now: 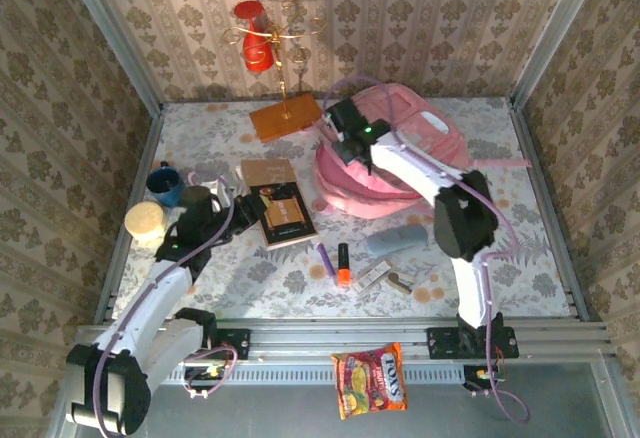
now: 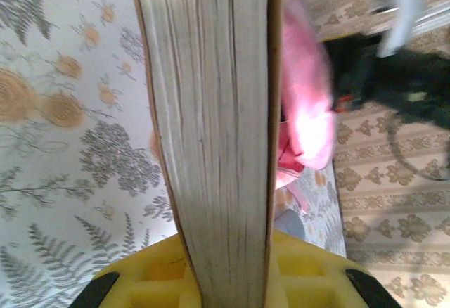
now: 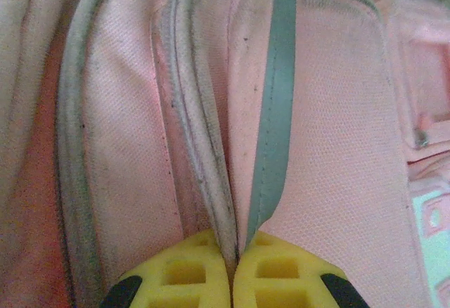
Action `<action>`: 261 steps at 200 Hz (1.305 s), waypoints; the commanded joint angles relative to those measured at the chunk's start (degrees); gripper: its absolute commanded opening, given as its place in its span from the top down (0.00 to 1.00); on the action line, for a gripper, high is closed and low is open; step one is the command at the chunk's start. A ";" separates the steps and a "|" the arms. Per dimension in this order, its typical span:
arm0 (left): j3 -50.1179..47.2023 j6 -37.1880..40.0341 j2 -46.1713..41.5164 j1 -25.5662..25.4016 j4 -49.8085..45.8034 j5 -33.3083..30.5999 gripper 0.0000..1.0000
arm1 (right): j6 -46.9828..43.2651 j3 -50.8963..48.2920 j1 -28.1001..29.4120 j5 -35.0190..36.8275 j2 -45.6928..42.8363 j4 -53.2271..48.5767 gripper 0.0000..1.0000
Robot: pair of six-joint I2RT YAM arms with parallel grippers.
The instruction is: Pack the student bag
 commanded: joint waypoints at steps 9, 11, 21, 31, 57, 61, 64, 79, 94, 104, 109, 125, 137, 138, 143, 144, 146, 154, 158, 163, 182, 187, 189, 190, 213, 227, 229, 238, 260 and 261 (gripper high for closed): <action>6.02 -6.66 4.41 -3.97 9.14 -2.12 1.00 | 3.07 7.72 -2.96 -15.40 -8.90 -3.64 1.00; 6.41 -6.68 4.95 -4.30 9.04 -2.34 1.00 | 3.25 8.22 -3.19 -16.05 -8.92 -4.16 1.00; 8.53 -6.79 7.36 -5.88 9.05 -3.58 1.00 | 4.29 10.39 -4.11 -18.93 -8.69 -6.25 1.00; 10.53 -7.07 10.15 -7.66 9.59 -4.43 1.00 | 5.45 12.26 -4.97 -21.57 -8.50 -7.66 1.00; 15.35 -9.41 18.20 -10.01 11.07 -5.39 1.00 | 8.25 14.62 -6.54 -27.05 -8.67 -8.35 1.00; 15.90 -9.92 19.43 -11.03 12.22 -5.29 1.00 | 8.68 14.70 -6.67 -27.67 -8.65 -8.15 1.00; 16.34 -10.25 20.56 -11.30 12.95 -5.15 1.00 | 8.98 14.71 -6.81 -28.01 -8.63 -7.97 1.00; 19.40 -10.88 25.83 -12.35 14.37 -5.68 1.00 | 10.52 14.78 -7.29 -30.47 -8.37 -7.03 1.00; 22.38 -11.92 31.28 -12.71 16.77 -6.27 1.00 | 11.63 15.11 -7.62 -32.56 -7.68 -6.25 1.00; 24.66 -13.02 34.81 -12.73 19.01 -6.27 1.00 | 12.26 15.22 -7.69 -33.45 -7.26 -5.63 1.00; 25.91 -13.42 37.00 -12.80 19.97 -6.31 1.00 | 12.60 15.33 -7.63 -33.96 -7.05 -5.36 1.00; 30.71 -14.74 43.57 -13.33 21.74 -6.78 1.00 | 13.69 15.64 -7.72 -35.25 -6.45 -4.51 1.00; 33.38 -16.49 48.38 -14.18 25.88 -7.59 1.00 | 14.67 15.69 -7.74 -36.59 -6.15 -3.49 1.00; 33.54 -16.58 48.84 -14.29 26.36 -7.70 1.00 | 14.72 15.73 -7.77 -36.64 -6.10 -3.37 1.00; 34.46 -16.75 50.79 -14.68 28.40 -8.47 1.00 | 15.07 15.72 -7.72 -37.09 -5.98 -3.04 1.00; 34.74 -16.80 51.19 -14.85 28.68 -8.71 1.00 | 15.14 15.79 -7.72 -37.15 -5.93 -2.92 1.00; 35.14 -16.88 51.89 -15.04 29.07 -9.22 1.00 | 15.30 15.84 -7.76 -37.31 -5.89 -2.84 1.00; 37.13 -16.74 54.54 -15.98 30.39 -11.45 0.96 | 15.99 16.02 -7.72 -38.11 -5.56 -2.39 1.00; 38.41 -15.98 55.90 -16.34 30.90 -12.34 0.94 | 16.27 16.08 -7.79 -38.52 -5.44 -2.06 1.00; 39.99 -15.67 57.40 -16.67 30.72 -13.15 0.91 | 16.57 16.16 -7.75 -38.91 -5.20 -1.97 1.00; 44.61 -15.35 62.75 -16.70 29.54 -13.30 0.73 | 17.22 16.27 -7.75 -39.66 -4.69 -1.76 1.00; 44.91 -15.27 63.36 -16.62 28.82 -13.19 0.67 | 17.09 16.23 -7.83 -39.48 -4.60 -1.90 1.00; 44.91 -15.18 63.50 -16.50 28.60 -13.11 0.65 | 17.01 16.28 -7.88 -39.39 -4.55 -1.96 1.00; 44.88 -15.09 63.57 -16.46 28.52 -13.05 0.64 | 16.99 16.24 -7.88 -39.36 -4.51 -1.95 1.00; 40.79 -12.09 60.33 -15.39 25.71 -12.01 0.46 | 16.17 15.76 -8.38 -38.47 -4.61 -2.80 1.00; 35.53 -10.35 55.56 -14.41 25.07 -10.75 0.39 | 16.17 14.67 -8.82 -38.02 -4.87 -2.46 1.00; 34.88 -10.35 54.76 -14.23 24.85 -10.50 0.38 | 16.10 14.46 -8.89 -38.01 -4.95 -2.41 1.00; 30.55 -9.67 51.17 -13.63 25.06 -9.21 0.37 | 16.17 13.33 -9.11 -38.05 -5.16 -1.91 1.00; 18.10 -7.48 38.15 -11.93 24.37 -8.58 0.34 | 15.70 10.72 -9.19 -37.39 -5.11 -1.15 1.00; 17.59 -7.29 37.49 -11.85 24.29 -8.64 0.34 | 15.63 10.61 -9.16 -37.31 -5.10 -1.14 1.00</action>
